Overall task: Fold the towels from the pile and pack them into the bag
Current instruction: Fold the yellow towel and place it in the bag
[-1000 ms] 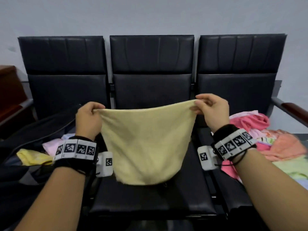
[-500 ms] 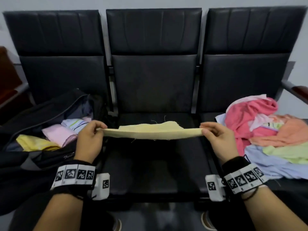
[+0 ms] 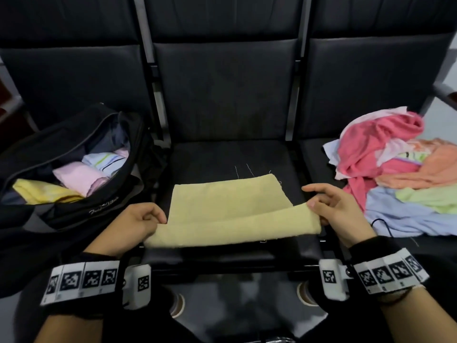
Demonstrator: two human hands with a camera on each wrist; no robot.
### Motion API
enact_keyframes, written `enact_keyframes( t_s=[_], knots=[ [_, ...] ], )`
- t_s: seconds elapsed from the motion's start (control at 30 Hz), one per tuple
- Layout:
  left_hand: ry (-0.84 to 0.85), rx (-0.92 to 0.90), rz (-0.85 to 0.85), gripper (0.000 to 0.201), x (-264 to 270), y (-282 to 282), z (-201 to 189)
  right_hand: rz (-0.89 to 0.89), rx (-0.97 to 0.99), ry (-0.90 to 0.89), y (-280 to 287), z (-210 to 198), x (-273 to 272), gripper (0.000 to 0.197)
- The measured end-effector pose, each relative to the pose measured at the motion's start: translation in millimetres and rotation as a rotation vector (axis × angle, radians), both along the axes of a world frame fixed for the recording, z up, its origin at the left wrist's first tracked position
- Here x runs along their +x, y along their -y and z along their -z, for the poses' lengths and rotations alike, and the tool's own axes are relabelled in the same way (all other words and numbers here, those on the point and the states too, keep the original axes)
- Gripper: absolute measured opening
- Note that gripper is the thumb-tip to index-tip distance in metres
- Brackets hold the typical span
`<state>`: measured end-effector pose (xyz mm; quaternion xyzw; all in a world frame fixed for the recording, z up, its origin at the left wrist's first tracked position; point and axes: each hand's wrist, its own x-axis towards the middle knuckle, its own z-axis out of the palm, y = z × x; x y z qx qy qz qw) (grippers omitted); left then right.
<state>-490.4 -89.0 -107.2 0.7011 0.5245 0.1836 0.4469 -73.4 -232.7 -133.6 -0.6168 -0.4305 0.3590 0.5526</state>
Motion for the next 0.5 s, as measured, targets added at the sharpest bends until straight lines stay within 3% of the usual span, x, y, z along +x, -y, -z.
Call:
enact_keyframes(
  t_s=[0.33,0.5],
  knots=[
    [-0.044,-0.033,-0.041,0.030,10,-10,21,-0.018,-0.105,0.046,-5,18,0,0.028],
    [-0.038,0.037,-0.141,0.031,16,-23,38,0.071,-0.112,0.078,-14,32,2,0.029]
  ],
)
